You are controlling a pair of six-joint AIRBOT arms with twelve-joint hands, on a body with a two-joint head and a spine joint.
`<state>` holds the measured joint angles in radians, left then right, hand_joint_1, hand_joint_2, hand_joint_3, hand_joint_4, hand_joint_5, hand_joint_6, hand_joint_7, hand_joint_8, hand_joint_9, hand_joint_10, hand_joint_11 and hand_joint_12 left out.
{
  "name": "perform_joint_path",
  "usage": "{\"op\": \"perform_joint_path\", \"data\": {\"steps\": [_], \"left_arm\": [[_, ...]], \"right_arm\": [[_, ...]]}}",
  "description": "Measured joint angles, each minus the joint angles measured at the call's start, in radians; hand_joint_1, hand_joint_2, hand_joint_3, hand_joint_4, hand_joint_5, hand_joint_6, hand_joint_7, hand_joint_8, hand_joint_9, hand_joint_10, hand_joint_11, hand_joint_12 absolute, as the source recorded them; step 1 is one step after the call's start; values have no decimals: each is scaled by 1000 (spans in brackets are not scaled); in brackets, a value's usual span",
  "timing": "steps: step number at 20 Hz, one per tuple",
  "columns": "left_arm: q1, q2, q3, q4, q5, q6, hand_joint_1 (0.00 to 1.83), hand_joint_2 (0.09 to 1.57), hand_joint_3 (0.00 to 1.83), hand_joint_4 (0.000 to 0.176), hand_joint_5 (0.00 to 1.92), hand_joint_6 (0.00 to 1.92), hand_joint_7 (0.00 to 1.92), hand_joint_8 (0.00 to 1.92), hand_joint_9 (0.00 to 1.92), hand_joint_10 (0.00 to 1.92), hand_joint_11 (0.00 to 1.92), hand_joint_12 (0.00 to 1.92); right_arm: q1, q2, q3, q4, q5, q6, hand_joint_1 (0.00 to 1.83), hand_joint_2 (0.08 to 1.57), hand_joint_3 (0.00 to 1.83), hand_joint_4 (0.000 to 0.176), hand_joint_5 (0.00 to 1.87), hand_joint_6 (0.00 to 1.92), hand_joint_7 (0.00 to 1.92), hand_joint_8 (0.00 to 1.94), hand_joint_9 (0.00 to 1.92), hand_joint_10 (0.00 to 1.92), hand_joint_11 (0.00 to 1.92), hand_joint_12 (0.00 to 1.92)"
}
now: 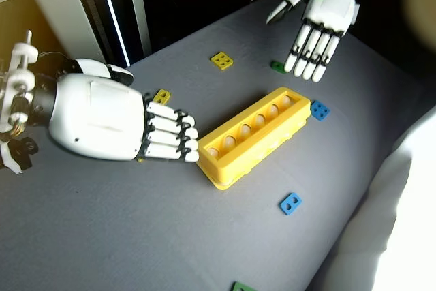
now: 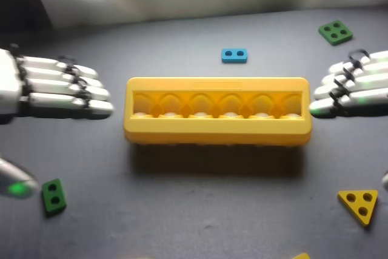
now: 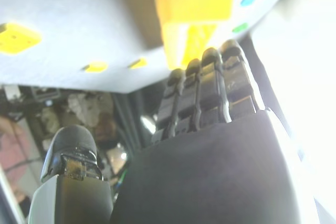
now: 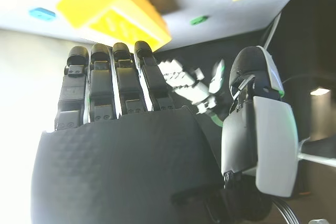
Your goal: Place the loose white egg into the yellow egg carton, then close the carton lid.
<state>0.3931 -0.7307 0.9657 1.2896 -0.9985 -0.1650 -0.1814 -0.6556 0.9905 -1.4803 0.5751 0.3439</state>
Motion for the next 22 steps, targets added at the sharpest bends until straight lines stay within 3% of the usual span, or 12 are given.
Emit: {"op": "perform_joint_path", "data": {"steps": [6, 8, 14, 16, 19, 20, 22], "left_arm": [[21, 109, -2, 66, -143, 19, 0, 1120, 0, 0, 12, 3, 0, 0, 0, 0, 0, 0], [13, 112, 9, 78, -159, -16, 0, 1120, 0, 0, 14, 3, 0, 0, 0, 0, 0, 0], [8, 114, -22, 84, -124, -12, 0, 1142, 9, 0, 14, 4, 0, 0, 0, 0, 0, 0], [-3, 116, -49, 113, -120, -9, 0, 1136, 5, 0, 21, 6, 3, 1, 0, 0, 0, 0], [-2, 116, -69, 169, -93, -44, 0, 1131, 2, 0, 23, 6, 5, 2, 0, 0, 0, 0], [11, 118, -81, 144, -71, 32, 0, 1141, 6, 0, 27, 6, 4, 1, 0, 0, 0, 0], [17, 118, -93, 59, -63, 67, 0, 1136, 3, 0, 29, 7, 4, 1, 0, 0, 0, 0]], "right_arm": [[0, -85, 1, 63, 153, -167, 0, 1097, 0, 0, 61, 7, 15, 4, 0, 0, 0, 0], [0, -93, 0, 104, 214, -245, 0, 1097, 0, 0, 69, 9, 27, 8, 10, 4, 4, 2], [-14, -82, -6, 254, 397, -504, 0, 1103, 1, 0, 72, 5, 33, 6, 15, 5, 11, 5], [-8, -89, -7, 350, 443, -525, 0, 1106, 2, 0, 60, 0, 23, 1, 6, 1, 0, 0], [-12, -89, -3, 299, 431, -526, 0, 1102, 0, 0, 71, 4, 31, 4, 12, 3, 0, 0], [-12, -89, -3, 290, 431, -526, 0, 1100, 0, 0, 59, 0, 15, 0, 0, 0, 0, 0], [-11, -88, -4, 315, 432, -526, 0, 1101, 0, 0, 62, 2, 16, 1, 0, 0, 0, 0]]}}
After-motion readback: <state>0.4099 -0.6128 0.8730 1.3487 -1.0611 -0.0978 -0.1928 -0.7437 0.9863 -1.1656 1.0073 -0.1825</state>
